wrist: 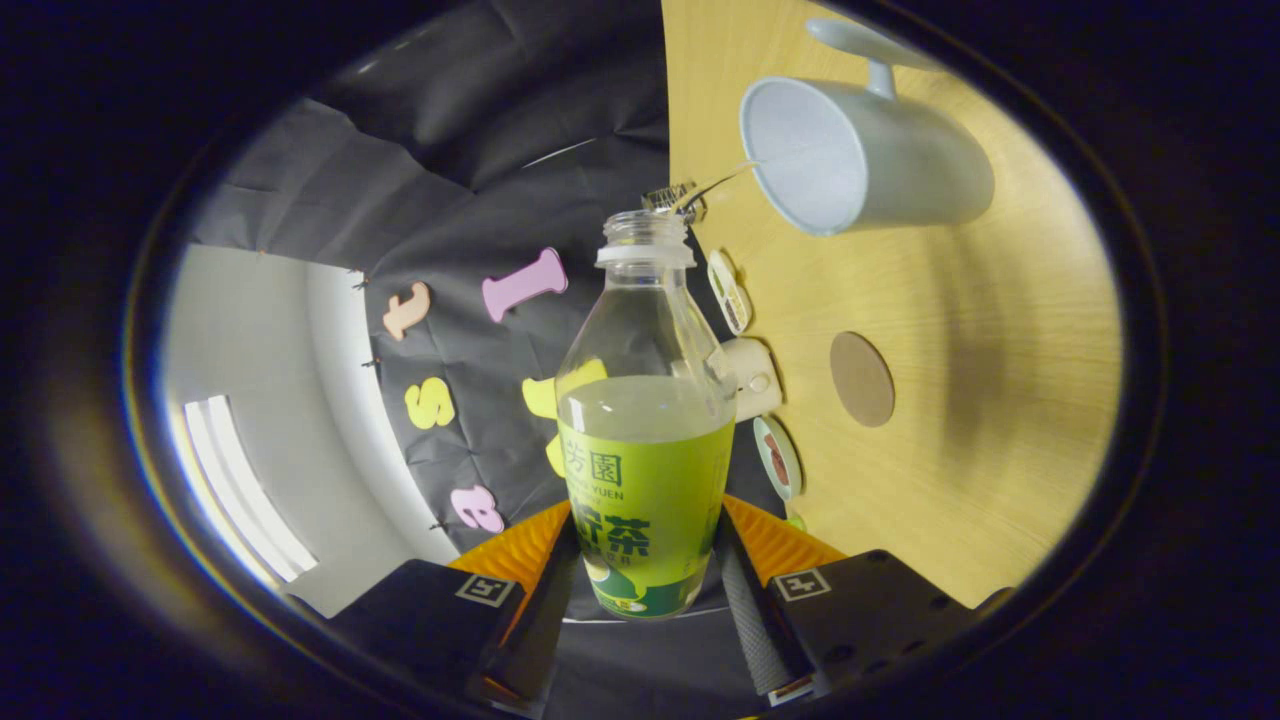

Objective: Take the bottle from table, then pour the juice into the cup, finally place the bottle on the coaster

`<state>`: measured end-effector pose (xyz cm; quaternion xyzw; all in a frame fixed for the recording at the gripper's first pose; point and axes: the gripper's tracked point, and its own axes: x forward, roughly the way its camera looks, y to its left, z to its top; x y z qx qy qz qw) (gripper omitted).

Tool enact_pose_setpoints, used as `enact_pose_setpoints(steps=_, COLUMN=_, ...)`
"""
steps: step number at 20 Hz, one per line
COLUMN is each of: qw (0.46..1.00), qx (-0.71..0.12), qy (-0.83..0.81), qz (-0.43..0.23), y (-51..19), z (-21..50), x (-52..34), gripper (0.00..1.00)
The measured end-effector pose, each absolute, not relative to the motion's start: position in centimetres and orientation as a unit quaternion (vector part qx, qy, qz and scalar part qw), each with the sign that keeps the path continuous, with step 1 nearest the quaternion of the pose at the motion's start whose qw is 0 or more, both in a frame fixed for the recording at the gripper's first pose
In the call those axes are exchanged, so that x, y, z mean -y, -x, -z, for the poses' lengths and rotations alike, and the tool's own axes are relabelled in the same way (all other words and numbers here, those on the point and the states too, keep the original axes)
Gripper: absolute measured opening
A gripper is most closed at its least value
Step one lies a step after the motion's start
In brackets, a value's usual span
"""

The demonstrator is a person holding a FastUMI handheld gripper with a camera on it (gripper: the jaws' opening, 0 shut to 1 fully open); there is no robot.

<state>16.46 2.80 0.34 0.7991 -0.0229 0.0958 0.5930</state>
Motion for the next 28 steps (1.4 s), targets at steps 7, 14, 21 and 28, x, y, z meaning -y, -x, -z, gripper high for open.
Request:
enact_pose_setpoints(steps=7, qw=0.563, qx=0.031, qy=-0.819, qz=-0.110, y=-16.2, z=-1.2, x=-2.8, gripper=0.78)
enact_pose_setpoints(steps=14, qw=0.545, qx=0.032, qy=-0.830, qz=-0.110, y=-16.1, z=-1.9, x=-2.3, gripper=0.79)
enact_pose_setpoints(steps=21, qw=0.526, qx=0.041, qy=-0.842, qz=-0.111, y=-16.0, z=-2.4, x=-1.6, gripper=0.78)
enact_pose_setpoints(steps=28, qw=0.507, qx=0.039, qy=-0.854, qz=-0.111, y=-15.9, z=-2.7, x=-1.3, gripper=0.78)
